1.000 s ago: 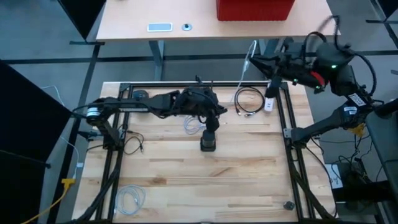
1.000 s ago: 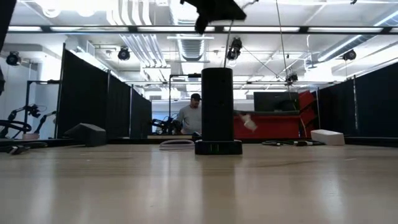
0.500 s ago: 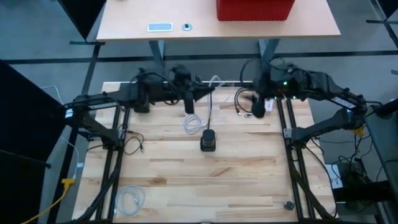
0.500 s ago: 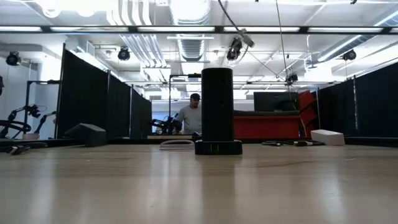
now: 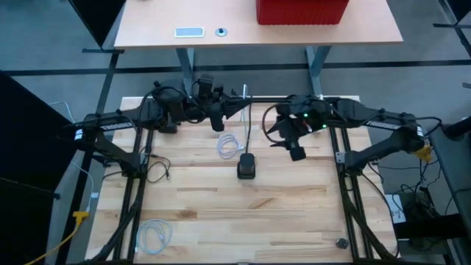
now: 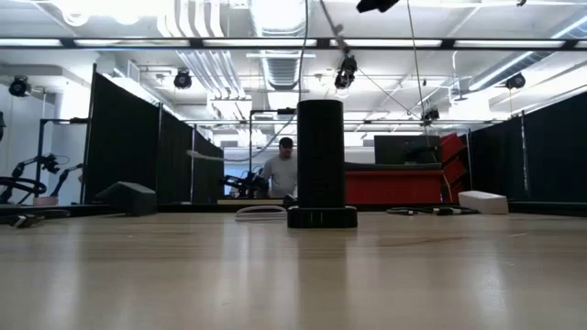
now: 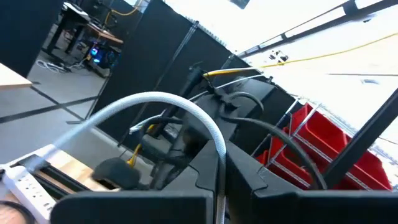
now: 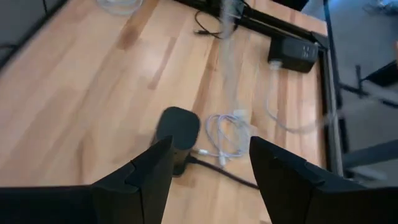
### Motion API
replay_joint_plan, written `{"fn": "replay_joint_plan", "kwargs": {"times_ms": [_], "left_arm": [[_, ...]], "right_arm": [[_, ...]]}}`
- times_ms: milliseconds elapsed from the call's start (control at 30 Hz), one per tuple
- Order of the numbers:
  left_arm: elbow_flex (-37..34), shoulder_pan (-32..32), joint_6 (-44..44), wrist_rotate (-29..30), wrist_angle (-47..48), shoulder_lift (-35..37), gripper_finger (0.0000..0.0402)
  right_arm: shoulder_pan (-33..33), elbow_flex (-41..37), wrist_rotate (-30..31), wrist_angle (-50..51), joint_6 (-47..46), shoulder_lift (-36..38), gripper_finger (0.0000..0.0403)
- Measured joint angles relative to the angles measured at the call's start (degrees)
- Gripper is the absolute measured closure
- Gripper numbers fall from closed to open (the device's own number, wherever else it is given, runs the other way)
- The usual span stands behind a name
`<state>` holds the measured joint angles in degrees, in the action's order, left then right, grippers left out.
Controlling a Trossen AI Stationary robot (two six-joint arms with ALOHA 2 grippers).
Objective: Insert USB
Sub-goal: Insert the white charger cable into the black charger adapter
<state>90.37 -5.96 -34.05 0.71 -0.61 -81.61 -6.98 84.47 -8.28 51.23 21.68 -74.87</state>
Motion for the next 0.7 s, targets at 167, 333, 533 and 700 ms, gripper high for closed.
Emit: {"fn": "replay_joint_plan", "kwargs": {"times_ms": [167, 333, 533, 700], "left_arm": [[0.0, 0.7, -0.8, -0.1, -0.4, 0.4, 0.0401], [0.0, 1.3, -1.2, -0.2, -0.1, 0.8, 0.0402], [0.0, 1.3, -1.0, -0.2, 0.4, 1.1, 0.0402], [0.0, 1.3, -0.4, -0.2, 0.5, 1.1, 0.0402]], "right_arm": [[1.0, -0.8, 0.5, -2.0, 5.6, -3.1, 0.0208], [1.9, -1.4, 0.9, -3.8, 9.8, -5.7, 0.0208], [2.1, -1.3, 0.8, -7.5, 9.4, -5.8, 0.0208], [2.1, -1.3, 0.8, -7.8, 10.0, -6.9, 0.0217]]}}
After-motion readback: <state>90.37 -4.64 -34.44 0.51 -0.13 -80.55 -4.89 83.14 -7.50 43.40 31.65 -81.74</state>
